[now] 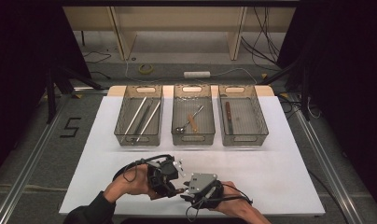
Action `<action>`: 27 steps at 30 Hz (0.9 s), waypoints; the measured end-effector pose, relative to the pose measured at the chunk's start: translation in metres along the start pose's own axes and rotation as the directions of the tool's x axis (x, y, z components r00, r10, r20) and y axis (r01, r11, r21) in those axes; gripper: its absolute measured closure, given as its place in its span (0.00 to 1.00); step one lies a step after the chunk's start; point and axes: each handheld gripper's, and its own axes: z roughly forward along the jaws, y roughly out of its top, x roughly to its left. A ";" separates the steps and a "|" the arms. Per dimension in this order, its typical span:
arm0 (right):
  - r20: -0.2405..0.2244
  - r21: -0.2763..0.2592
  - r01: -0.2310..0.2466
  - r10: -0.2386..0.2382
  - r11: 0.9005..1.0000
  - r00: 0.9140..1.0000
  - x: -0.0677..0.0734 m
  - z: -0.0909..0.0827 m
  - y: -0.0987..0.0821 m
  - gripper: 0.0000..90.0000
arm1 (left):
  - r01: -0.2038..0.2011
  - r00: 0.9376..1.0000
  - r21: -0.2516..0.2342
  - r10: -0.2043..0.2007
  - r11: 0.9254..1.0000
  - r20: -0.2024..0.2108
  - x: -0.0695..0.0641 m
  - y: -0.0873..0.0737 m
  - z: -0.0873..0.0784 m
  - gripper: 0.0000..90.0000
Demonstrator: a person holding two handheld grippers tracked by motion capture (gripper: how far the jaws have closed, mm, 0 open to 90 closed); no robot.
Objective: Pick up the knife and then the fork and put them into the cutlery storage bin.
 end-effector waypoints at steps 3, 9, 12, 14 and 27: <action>0.009 -0.010 0.016 -0.016 1.000 1.000 0.001 0.001 0.000 0.70 | 0.003 1.000 0.001 -0.003 1.000 0.005 0.000 0.000 0.000 0.84; 0.012 -0.005 0.049 -0.049 0.999 0.999 0.004 0.003 0.000 0.74 | 0.000 1.000 -0.002 0.000 1.000 0.019 0.000 -0.001 0.000 0.84; 0.016 0.001 0.068 -0.068 0.998 0.998 0.006 0.004 0.000 0.77 | -0.002 1.000 -0.007 0.002 1.000 0.030 0.000 -0.001 -0.002 0.84; 0.011 -0.001 0.073 -0.073 0.997 0.997 0.006 0.005 -0.001 0.78 | -0.008 1.000 -0.013 0.008 1.000 0.028 0.000 -0.001 -0.003 0.84; 0.006 0.012 0.184 -0.184 0.983 0.983 0.010 0.001 -0.002 0.87 | -0.042 0.998 -0.057 0.044 0.998 0.037 -0.003 -0.002 -0.006 0.83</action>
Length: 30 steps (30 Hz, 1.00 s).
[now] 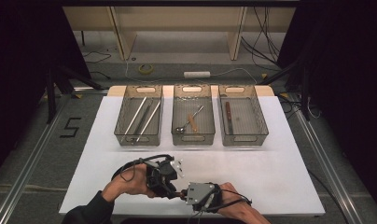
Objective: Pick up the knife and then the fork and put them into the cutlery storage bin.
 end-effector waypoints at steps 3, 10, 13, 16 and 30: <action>0.008 0.006 0.006 -0.006 1.000 1.000 0.000 0.000 0.000 0.87 | 0.005 1.000 -0.027 -0.005 1.000 -0.012 0.000 0.000 -0.003 0.81; 0.024 0.019 0.011 -0.011 1.000 1.000 -0.004 -0.004 -0.002 0.88 | 0.029 0.996 -0.117 -0.039 0.993 -0.085 0.002 -0.003 -0.014 0.40; 0.037 0.024 0.001 -0.002 1.000 0.999 -0.006 -0.006 -0.004 0.88 | 0.044 0.993 -0.190 -0.064 0.981 -0.103 0.004 -0.006 -0.022 0.35; 0.047 0.025 -0.018 0.016 1.000 0.999 -0.009 -0.010 -0.005 0.88 | 0.057 0.990 -0.283 -0.092 0.958 -0.111 0.005 -0.010 -0.033 0.32; 0.153 -0.023 -0.140 0.142 0.990 0.978 -0.036 -0.036 -0.017 0.88 | 0.075 0.966 -0.574 -0.202 0.815 -0.160 0.004 -0.036 -0.068 0.23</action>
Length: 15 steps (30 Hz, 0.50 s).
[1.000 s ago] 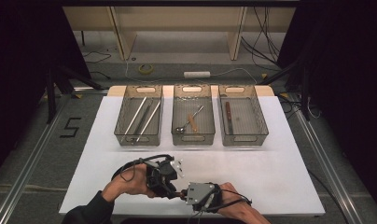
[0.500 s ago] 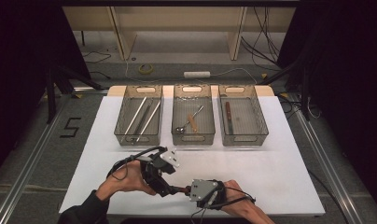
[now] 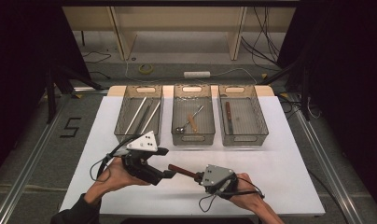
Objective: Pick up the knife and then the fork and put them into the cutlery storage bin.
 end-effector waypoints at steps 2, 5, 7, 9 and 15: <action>0.015 -0.012 -0.029 0.029 0.999 0.999 -0.007 -0.004 -0.001 0.88 | 0.013 1.000 -0.030 -0.013 0.999 -0.011 0.001 -0.003 -0.003 0.23; 0.044 -0.025 -0.077 0.078 0.997 0.996 -0.020 -0.011 -0.005 0.88 | 0.034 0.999 -0.053 -0.035 0.998 -0.007 0.003 -0.007 -0.004 0.22; 0.055 -0.040 -0.117 0.119 0.992 0.991 -0.029 -0.016 -0.008 0.88 | 0.033 0.999 -0.041 -0.033 0.999 -0.008 0.005 -0.013 -0.002 0.22; 0.069 -0.052 -0.164 0.168 0.985 0.983 -0.038 -0.021 -0.010 0.88 | 0.060 0.998 -0.052 -0.062 0.997 -0.021 0.007 -0.022 0.000 0.22; 0.094 -0.086 -0.270 0.278 0.959 0.956 -0.065 -0.035 -0.015 0.88 | 0.119 0.990 -0.114 -0.127 0.986 -0.067 0.015 -0.046 -0.003 0.22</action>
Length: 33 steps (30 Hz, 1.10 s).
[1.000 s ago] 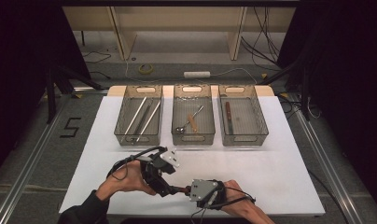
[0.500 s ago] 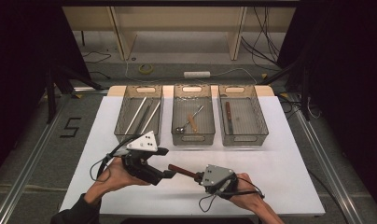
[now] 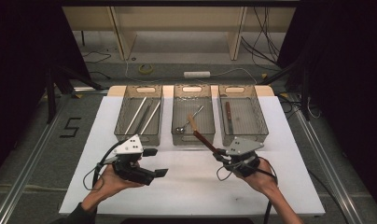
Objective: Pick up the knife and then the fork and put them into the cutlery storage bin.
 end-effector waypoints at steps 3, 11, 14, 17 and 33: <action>0.013 -0.001 -0.046 0.046 0.999 0.999 -0.012 -0.003 0.001 0.88 | 0.030 0.999 -0.039 -0.031 0.999 -0.028 0.004 -0.009 -0.003 0.22; 0.066 -0.025 -0.133 0.134 0.991 0.989 -0.042 -0.011 0.010 0.88 | 0.046 0.991 -0.096 -0.057 0.994 -0.122 0.004 -0.025 -0.004 0.22; 0.084 -0.044 -0.167 0.170 0.985 0.982 -0.056 -0.016 0.017 0.88 | 0.064 0.990 -0.130 -0.080 0.989 -0.120 0.003 -0.030 -0.006 0.22; 0.097 -0.053 -0.196 0.201 0.979 0.975 -0.070 -0.019 0.024 0.88 | 0.052 0.989 -0.108 -0.065 0.993 -0.129 0.002 -0.033 -0.005 0.22; 0.180 -0.030 -0.300 0.301 0.953 0.937 -0.127 -0.002 0.043 0.88 | 0.039 0.982 -0.134 -0.063 0.990 -0.179 0.000 -0.038 -0.010 0.20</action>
